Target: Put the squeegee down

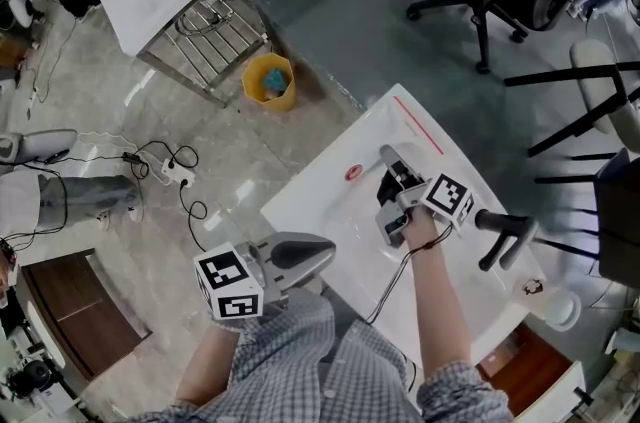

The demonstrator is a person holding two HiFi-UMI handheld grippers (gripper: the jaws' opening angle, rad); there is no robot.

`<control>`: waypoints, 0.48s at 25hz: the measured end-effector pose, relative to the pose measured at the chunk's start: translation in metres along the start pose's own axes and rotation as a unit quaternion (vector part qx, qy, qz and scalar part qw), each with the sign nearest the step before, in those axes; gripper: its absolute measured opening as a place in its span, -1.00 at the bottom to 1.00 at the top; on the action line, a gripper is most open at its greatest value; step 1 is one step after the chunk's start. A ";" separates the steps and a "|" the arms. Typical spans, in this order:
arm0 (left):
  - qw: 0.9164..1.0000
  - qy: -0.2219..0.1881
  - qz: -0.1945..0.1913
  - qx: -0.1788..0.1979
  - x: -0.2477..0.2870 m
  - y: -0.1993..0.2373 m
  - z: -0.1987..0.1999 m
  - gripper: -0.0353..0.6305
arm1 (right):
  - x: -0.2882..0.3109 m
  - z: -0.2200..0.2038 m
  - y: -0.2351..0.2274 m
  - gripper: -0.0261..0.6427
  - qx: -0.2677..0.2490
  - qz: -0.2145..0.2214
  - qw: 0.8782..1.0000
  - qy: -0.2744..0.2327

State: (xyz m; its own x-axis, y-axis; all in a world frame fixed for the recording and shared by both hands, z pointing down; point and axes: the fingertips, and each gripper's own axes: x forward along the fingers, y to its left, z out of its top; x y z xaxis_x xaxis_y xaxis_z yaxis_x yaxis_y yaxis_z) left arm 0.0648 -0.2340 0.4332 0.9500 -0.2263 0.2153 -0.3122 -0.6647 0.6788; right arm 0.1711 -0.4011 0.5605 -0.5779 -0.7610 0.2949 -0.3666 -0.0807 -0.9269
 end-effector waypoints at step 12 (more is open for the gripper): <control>1.000 0.016 -0.003 0.009 0.016 0.004 0.001 -0.88 | 0.005 -0.006 0.002 -0.83 -0.017 -0.053 0.998 0.013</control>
State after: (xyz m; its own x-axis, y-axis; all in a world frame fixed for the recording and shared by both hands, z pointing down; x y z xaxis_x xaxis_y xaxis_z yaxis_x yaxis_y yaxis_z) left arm 0.0784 -0.2405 0.4388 0.9518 -0.1992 0.2334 -0.3057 -0.6794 0.6670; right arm 0.1632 -0.4017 0.5617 -0.5529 -0.7324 0.3973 -0.4511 -0.1379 -0.8818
